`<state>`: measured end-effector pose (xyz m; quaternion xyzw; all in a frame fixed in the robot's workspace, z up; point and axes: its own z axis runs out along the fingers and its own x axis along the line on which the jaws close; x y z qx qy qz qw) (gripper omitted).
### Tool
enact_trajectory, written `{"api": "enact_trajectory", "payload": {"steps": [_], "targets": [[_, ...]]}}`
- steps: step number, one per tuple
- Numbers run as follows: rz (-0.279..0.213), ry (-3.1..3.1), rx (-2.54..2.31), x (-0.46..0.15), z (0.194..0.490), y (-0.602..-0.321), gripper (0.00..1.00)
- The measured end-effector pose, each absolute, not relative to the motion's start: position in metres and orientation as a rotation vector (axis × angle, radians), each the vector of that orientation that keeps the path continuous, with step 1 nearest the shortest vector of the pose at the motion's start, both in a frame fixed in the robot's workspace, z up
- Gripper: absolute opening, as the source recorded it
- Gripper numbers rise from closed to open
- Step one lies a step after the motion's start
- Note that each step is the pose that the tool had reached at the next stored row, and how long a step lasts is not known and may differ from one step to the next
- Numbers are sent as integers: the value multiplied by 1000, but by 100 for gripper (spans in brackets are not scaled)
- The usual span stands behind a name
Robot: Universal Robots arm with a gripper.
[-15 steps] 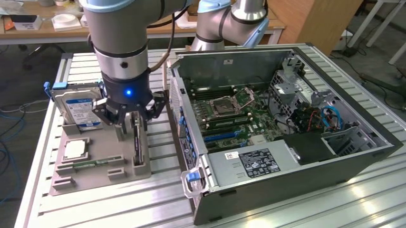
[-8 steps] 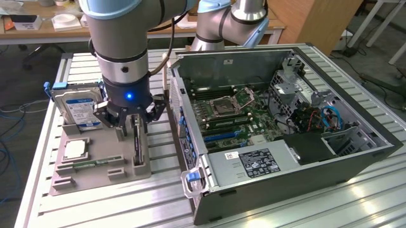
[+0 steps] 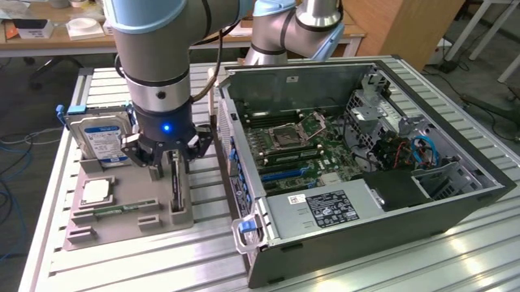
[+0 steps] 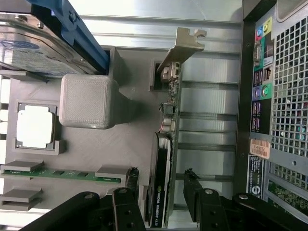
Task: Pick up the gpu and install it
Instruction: 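Pick up the gpu and move the gpu toward the slot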
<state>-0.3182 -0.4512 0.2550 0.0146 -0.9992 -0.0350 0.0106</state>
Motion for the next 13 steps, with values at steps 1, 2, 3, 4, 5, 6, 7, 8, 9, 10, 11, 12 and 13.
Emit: {"api": "enact_trajectory", "payload": {"steps": [1,2,3,4,5,6,7,8,9,10,11,12,13], "targets": [[-109,-3118,45,-318,254,-451,50],[-109,-3118,45,-318,253,-451,50],[-109,-3118,45,-318,252,-452,50],[-109,-3118,45,-318,251,-452,50],[-109,-3118,45,-318,250,-452,50],[-109,-3118,45,-318,250,-452,50],[-109,-3118,45,-318,249,-452,50],[-109,-3118,45,-318,248,-452,50],[-109,-3118,45,-318,247,-452,50],[-109,-3118,45,-318,246,-452,50],[-109,-3118,45,-318,245,-452,50],[-109,-3118,45,-318,244,-452,50],[-109,-3118,45,-318,243,-452,50]]}}
